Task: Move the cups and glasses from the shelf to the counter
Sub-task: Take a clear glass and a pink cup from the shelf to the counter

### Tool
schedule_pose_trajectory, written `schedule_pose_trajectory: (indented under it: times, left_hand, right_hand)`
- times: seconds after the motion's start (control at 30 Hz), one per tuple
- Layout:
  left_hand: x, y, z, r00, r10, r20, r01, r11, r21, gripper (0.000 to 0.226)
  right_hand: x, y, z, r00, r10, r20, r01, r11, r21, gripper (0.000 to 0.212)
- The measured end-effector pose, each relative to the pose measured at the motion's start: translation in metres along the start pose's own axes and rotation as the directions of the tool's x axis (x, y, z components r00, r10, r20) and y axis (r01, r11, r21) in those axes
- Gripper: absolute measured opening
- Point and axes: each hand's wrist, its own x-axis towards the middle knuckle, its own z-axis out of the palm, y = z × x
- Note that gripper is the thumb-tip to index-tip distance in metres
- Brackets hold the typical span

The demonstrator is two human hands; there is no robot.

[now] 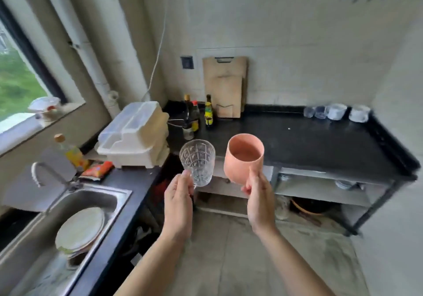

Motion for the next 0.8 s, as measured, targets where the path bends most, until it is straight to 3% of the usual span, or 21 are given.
schedule_pose_trajectory:
  times: [0.33,0.47,0.8]
  left_hand:
    - [0.074,-0.052,0.229,0.932,-0.102,0.346,0.103,0.995,0.017,0.039]
    - [0.131,-0.063,0.313,0.893,-0.114,0.436,0.125,0.992,0.005,0.043]
    - [0.248,-0.071,0.473,0.840,-0.200,0.505,0.203,0.978,0.050,0.035]
  right_hand:
    - [0.153,0.040,-0.145,0.940,0.013,-0.342,-0.041,0.996,-0.077,0.046]
    - [0.241,0.049,-0.172,0.918,0.000,-0.397,-0.050,0.992,-0.115,0.047]
    - [0.409,0.062,-0.220,0.896,0.063,-0.440,-0.125,0.985,-0.115,0.057]
